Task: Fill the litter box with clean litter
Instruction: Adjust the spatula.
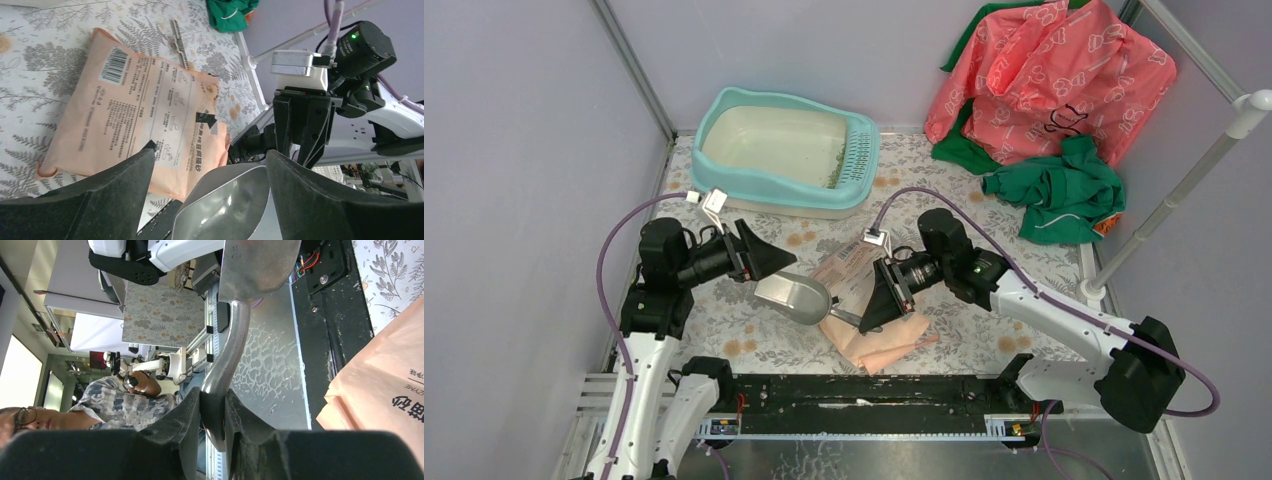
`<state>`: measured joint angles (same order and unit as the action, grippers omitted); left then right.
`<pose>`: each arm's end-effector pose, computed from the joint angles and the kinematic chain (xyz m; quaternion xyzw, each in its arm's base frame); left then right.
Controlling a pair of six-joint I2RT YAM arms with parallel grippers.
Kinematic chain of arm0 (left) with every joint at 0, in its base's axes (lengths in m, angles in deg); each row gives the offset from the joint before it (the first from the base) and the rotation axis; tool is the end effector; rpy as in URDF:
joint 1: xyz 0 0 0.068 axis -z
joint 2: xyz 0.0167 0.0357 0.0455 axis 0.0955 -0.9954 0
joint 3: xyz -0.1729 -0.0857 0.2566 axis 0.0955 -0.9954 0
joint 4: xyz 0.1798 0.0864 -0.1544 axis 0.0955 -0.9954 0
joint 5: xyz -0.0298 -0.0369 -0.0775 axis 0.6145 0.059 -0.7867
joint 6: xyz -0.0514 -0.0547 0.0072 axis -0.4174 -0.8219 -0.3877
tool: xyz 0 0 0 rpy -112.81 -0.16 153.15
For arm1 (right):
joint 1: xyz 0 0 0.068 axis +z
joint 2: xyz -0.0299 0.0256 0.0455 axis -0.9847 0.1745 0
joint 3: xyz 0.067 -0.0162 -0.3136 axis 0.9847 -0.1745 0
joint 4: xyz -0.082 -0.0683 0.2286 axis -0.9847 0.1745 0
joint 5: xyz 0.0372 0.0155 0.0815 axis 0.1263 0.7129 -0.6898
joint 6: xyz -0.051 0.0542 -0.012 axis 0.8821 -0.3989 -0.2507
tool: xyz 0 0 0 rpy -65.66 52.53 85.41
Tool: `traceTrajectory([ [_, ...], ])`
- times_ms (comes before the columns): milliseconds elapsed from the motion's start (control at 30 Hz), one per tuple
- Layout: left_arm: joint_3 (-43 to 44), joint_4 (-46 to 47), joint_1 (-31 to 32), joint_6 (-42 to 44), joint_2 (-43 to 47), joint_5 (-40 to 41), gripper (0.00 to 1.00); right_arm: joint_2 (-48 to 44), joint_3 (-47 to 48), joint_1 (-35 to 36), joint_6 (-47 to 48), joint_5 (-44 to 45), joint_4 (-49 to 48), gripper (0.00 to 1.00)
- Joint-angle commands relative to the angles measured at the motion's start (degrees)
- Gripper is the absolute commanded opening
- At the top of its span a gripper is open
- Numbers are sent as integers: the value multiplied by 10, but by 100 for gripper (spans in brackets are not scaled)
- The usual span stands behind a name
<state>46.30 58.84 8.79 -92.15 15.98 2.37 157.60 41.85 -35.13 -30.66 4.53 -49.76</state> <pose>0.1053 -0.0539 0.3634 0.0294 0.7848 -0.4864 0.3829 0.1299 0.2105 0.3454 -0.3376 0.6756 0.6527 0.0599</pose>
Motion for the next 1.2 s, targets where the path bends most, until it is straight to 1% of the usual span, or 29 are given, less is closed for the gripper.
traceTrajectory([
  [0,-16,75,-3,-36,13,-65,89,-24,18,-6,-1,-30,-34,5],
  [33,-23,100,-2,-49,17,-84,89,-22,20,-8,2,-31,-30,5],
  [133,-54,181,-1,-125,24,-132,90,-21,19,-12,8,-31,-28,5],
  [267,-62,185,-1,-132,31,-134,90,-27,20,-16,5,-34,-31,5],
  [433,-66,181,4,-132,34,-136,87,-39,21,-25,16,-33,-9,5],
  [533,-69,178,6,-130,31,-136,80,-47,17,-31,17,-32,-5,5],
  [633,-68,171,10,-126,25,-138,70,-55,14,-36,16,-33,-4,5],
  [700,-68,168,13,-124,23,-138,66,-56,14,-39,15,-33,-4,5],
  [767,-67,168,15,-123,20,-138,58,-55,14,-41,15,-34,-4,5],
  [967,-64,165,24,-122,17,-140,52,-48,19,-45,17,-40,-7,5],
  [1000,-64,165,28,-121,16,-140,50,-45,20,-46,17,-41,-8,5],
  [1067,-65,164,34,-119,14,-139,43,-40,23,-46,16,-40,-9,5],
  [1167,-61,152,43,-109,11,-136,38,-34,27,-46,14,-40,-13,5],
])
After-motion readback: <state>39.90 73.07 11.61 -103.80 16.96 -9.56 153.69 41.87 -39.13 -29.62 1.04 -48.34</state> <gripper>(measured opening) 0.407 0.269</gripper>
